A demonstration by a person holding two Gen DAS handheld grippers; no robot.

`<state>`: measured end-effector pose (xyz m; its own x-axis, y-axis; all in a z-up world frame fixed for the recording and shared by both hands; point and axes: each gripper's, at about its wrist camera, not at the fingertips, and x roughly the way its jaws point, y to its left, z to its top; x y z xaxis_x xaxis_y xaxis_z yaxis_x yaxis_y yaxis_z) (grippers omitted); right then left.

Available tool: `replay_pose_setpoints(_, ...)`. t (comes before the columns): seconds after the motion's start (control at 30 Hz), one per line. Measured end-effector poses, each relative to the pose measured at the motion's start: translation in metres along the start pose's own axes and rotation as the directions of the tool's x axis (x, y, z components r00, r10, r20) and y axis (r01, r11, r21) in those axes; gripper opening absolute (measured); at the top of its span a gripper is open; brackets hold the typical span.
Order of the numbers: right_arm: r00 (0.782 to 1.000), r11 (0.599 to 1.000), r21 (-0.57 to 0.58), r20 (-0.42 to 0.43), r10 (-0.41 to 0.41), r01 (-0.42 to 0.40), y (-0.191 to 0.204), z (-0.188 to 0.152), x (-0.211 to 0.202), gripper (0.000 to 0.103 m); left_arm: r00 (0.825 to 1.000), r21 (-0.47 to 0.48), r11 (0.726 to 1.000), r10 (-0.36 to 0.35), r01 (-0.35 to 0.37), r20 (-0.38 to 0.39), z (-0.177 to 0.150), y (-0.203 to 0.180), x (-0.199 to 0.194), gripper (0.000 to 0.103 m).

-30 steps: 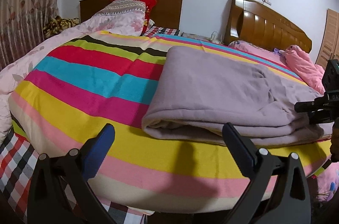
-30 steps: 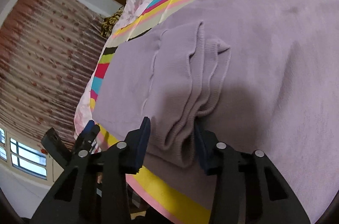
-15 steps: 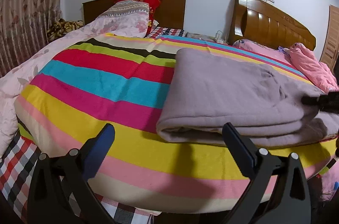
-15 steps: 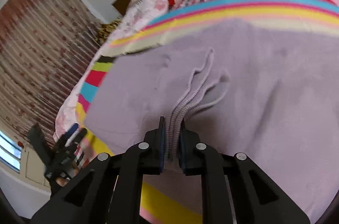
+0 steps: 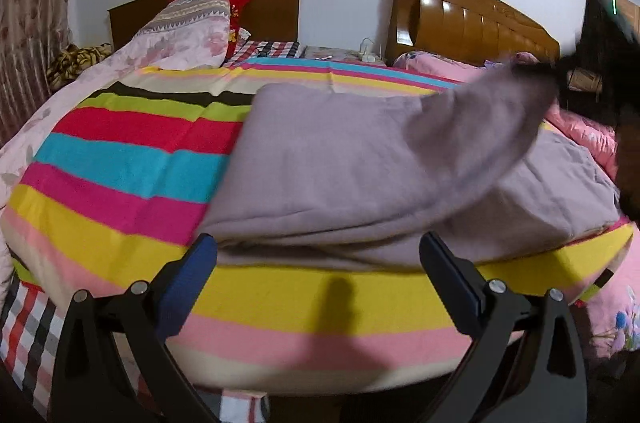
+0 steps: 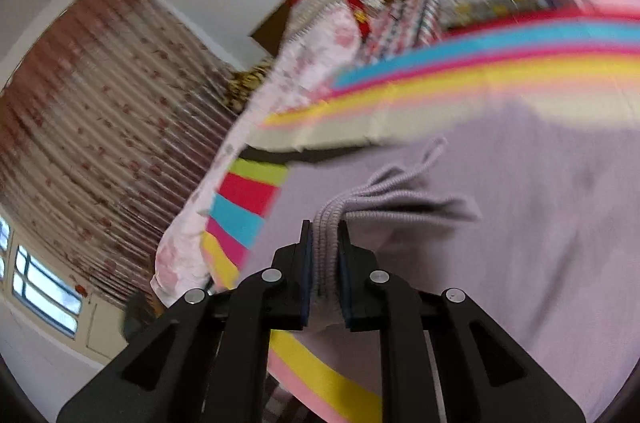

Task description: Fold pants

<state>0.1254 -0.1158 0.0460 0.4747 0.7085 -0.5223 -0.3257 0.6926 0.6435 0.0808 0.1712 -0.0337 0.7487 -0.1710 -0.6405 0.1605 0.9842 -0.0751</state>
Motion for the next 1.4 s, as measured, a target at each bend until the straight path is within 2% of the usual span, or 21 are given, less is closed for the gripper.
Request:
replay_pose_setpoints(0.1,1.000,0.995,-0.102,0.024,-0.008,0.010,0.040,0.025,-0.001,0.014,0.999,-0.044,0.998,0.036,-0.037,-0.011,0.007,0.004,0.017,0.101)
replay_pose_setpoints(0.23,1.000,0.978,-0.207,0.030,-0.002,0.008,0.081,0.039,0.004,0.014,0.997,-0.121,0.990,0.075,-0.072,0.013,0.020,0.024,0.026,0.101)
replay_pose_setpoints(0.27,0.999,0.977,-0.215,0.033,0.002,0.005,0.083,0.039,0.003,0.014,0.995,-0.143,0.985,0.095,-0.093,0.012,0.023,0.031,0.027,0.101)
replay_pose_setpoints(0.3,0.999,0.976,-0.217,0.043,0.005,0.005,0.083,0.038,0.001,0.014,0.988,-0.183,0.971,0.153,-0.151,0.002,0.025,0.042,0.028,0.101)
replay_pose_setpoints(0.33,0.999,0.976,-0.216,0.052,0.000,0.011,0.082,0.038,0.000,0.014,0.986,-0.227,0.960,0.169,-0.164,0.000,0.025,0.051,0.025,0.101)
replay_pose_setpoints(0.4,0.998,0.982,-0.189,0.058,0.014,-0.003,0.071,0.035,-0.004,0.014,0.995,-0.329,0.941,0.094,-0.083,0.017,0.022,0.072,0.018,0.101)
replay_pose_setpoints(0.43,0.998,0.983,-0.181,0.054,0.015,-0.005,0.067,0.034,-0.004,0.014,0.996,-0.361,0.929,0.094,-0.084,0.010,0.021,0.081,0.017,0.102)
replay_pose_setpoints(0.47,0.998,0.985,-0.175,0.055,0.007,0.003,0.062,0.033,-0.005,0.014,0.989,-0.346,0.927,0.147,-0.142,-0.011,0.021,0.083,0.017,0.102)
replay_pose_setpoints(0.53,0.998,0.988,-0.157,0.067,0.006,0.005,0.054,0.033,-0.007,0.004,0.959,-0.272,0.920,0.272,-0.282,-0.075,0.019,0.082,0.024,0.102)
replay_pose_setpoints(0.6,0.995,0.990,-0.139,0.096,0.005,0.008,0.046,0.035,-0.017,0.004,0.944,-0.260,0.907,0.313,-0.331,-0.108,0.012,0.086,0.026,0.102)
replay_pose_setpoints(0.73,0.996,0.993,-0.119,0.092,0.012,-0.001,0.025,0.028,-0.030,0.004,0.956,-0.264,0.919,0.270,-0.292,-0.116,-0.002,0.092,0.027,0.101)
replay_pose_setpoints(0.77,0.997,0.991,-0.128,0.076,-0.018,0.028,0.020,0.021,-0.028,0.004,0.955,-0.257,0.920,0.274,-0.295,-0.113,-0.005,0.090,0.026,0.101)
replay_pose_setpoints(0.83,0.996,0.984,-0.153,0.022,-0.092,0.094,0.011,0.000,-0.020,0.015,0.952,-0.240,0.922,0.289,-0.305,-0.101,-0.007,0.088,0.026,0.101)
replay_pose_setpoints(0.87,0.993,0.985,-0.139,-0.035,-0.109,0.103,0.000,-0.016,-0.012,0.018,0.951,-0.234,0.922,0.293,-0.308,-0.098,-0.007,0.088,0.027,0.101)
replay_pose_setpoints(0.97,0.980,0.993,-0.038,-0.160,-0.115,0.111,-0.036,-0.056,0.005,0.018,0.950,-0.229,0.922,0.298,-0.312,-0.091,-0.005,0.088,0.028,0.101)
replay_pose_setpoints(1.07,0.966,0.989,0.032,-0.223,-0.133,0.144,-0.059,-0.080,0.016,0.018,0.950,-0.239,0.920,0.299,-0.311,-0.084,-0.008,0.088,0.027,0.101)
replay_pose_setpoints(1.17,0.970,0.989,0.084,-0.221,-0.105,0.126,-0.067,-0.083,0.019,0.019,0.949,-0.235,0.920,0.303,-0.314,-0.082,-0.009,0.087,0.025,0.101)
replay_pose_setpoints(1.27,0.962,0.985,0.057,-0.232,-0.145,0.162,-0.064,-0.082,0.024,0.020,0.939,-0.192,0.919,0.337,-0.344,-0.069,-0.009,0.081,0.025,0.101)
replay_pose_setpoints(1.3,0.967,0.991,0.034,-0.224,-0.122,0.133,-0.062,-0.083,0.025,0.049,0.935,-0.180,0.918,0.348,-0.354,-0.064,-0.009,0.079,0.024,0.101)
replay_pose_setpoints(1.37,0.973,1.000,0.002,-0.228,0.020,-0.020,-0.051,-0.084,0.029,0.086,0.929,-0.160,0.916,0.365,-0.369,-0.053,-0.009,0.076,0.024,0.101)
replay_pose_setpoints(1.4,0.969,0.999,-0.020,-0.244,0.032,-0.038,-0.044,-0.086,0.030,0.092,0.929,-0.155,0.916,0.368,-0.371,-0.046,-0.010,0.076,0.024,0.101)
